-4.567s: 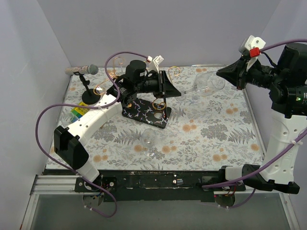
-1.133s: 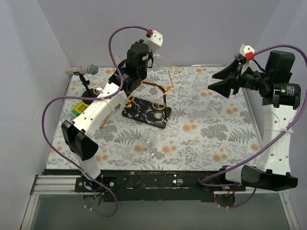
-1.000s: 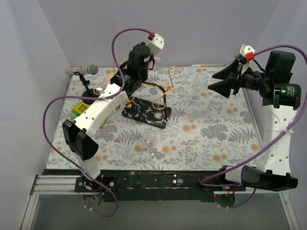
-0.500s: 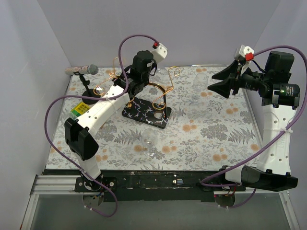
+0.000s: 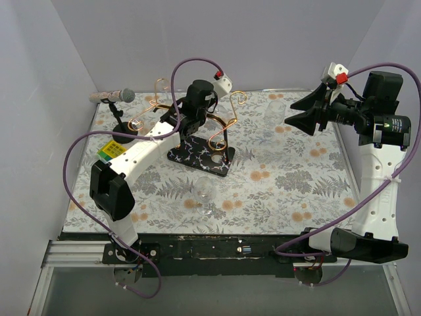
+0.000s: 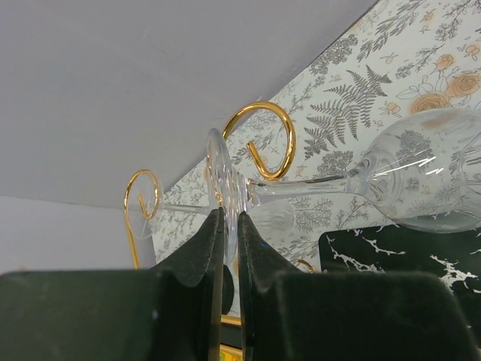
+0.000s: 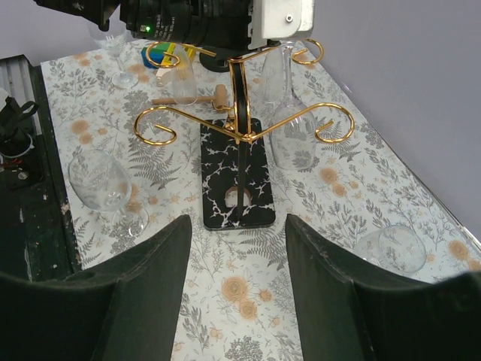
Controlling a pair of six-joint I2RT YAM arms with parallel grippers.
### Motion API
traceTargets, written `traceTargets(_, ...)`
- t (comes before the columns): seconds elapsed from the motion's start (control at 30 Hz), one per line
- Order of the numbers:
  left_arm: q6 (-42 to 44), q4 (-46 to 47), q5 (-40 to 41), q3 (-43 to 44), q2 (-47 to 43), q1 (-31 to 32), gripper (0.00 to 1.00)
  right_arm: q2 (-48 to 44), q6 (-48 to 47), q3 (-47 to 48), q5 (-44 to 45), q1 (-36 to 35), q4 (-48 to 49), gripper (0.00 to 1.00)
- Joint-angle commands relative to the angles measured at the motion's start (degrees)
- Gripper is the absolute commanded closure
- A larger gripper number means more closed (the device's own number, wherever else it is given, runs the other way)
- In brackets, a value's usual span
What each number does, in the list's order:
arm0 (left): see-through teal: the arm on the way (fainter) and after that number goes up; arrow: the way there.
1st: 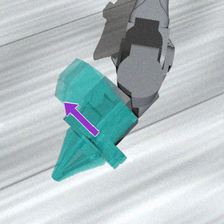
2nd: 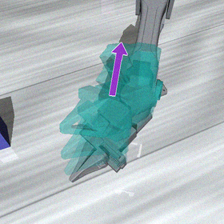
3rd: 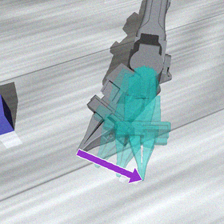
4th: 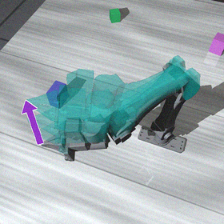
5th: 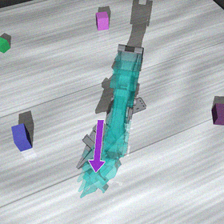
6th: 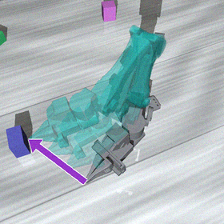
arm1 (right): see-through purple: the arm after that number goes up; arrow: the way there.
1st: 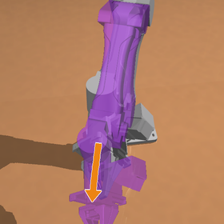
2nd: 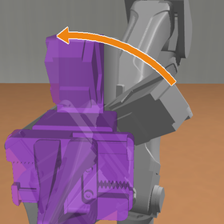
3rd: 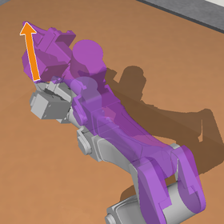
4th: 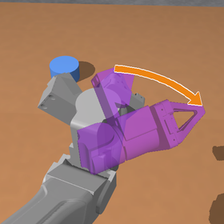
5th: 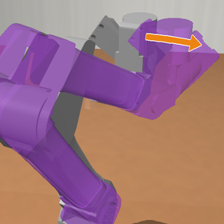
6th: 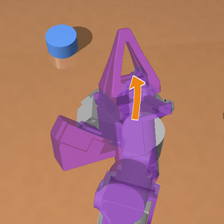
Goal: Place the wine glass upside down on the wine glass rack
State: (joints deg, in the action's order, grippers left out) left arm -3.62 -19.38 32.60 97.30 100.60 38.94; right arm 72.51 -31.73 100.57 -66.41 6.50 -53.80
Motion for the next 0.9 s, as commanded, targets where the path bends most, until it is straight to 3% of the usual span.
traceTargets(0.0, 1.8, 3.2, 1.7, -0.6, -5.0, -0.5, 1.0, -1.1, -0.6, -0.6, -1.4, 0.4, 1.2, 0.39)
traceTargets(0.87, 4.8, 5.6, -0.9, 10.2, 6.1, -3.3, 1.0, -1.3, -1.8, -1.6, -3.1, 0.6, 0.5, 0.39)
